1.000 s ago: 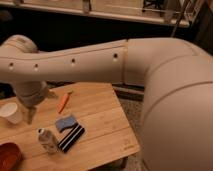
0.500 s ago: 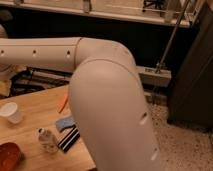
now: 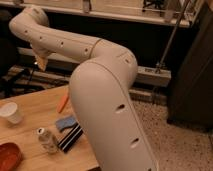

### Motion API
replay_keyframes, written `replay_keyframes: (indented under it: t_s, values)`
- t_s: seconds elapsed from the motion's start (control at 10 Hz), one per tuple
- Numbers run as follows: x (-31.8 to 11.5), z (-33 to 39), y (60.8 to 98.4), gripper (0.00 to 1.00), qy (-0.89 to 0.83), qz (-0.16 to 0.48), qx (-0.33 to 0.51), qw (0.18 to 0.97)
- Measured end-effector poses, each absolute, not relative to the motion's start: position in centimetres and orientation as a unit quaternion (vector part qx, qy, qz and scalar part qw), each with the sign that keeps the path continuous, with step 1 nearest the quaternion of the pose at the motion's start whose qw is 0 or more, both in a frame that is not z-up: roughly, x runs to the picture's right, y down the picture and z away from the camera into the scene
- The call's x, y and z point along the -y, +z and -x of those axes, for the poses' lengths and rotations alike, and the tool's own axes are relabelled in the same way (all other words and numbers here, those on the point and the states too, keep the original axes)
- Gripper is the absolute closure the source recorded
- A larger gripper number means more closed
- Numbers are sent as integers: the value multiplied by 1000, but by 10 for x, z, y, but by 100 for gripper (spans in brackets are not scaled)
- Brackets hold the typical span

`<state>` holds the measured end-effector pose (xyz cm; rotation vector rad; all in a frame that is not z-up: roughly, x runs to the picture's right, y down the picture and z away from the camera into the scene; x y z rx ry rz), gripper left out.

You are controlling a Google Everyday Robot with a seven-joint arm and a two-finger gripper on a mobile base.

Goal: Move the arm in a circular motion

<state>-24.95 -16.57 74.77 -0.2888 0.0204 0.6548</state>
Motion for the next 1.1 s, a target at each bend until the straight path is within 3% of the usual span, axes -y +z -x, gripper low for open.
replay_keyframes:
  t_s: [0.3, 0.5, 0.8, 1.1]
  values:
    - [149, 134, 757, 20, 407, 144, -90, 898]
    - [112, 49, 735, 20, 455, 140, -147, 867]
    - [49, 11, 681, 20, 474, 146, -171, 851]
    - [-18, 42, 612, 20, 409, 179, -154, 882]
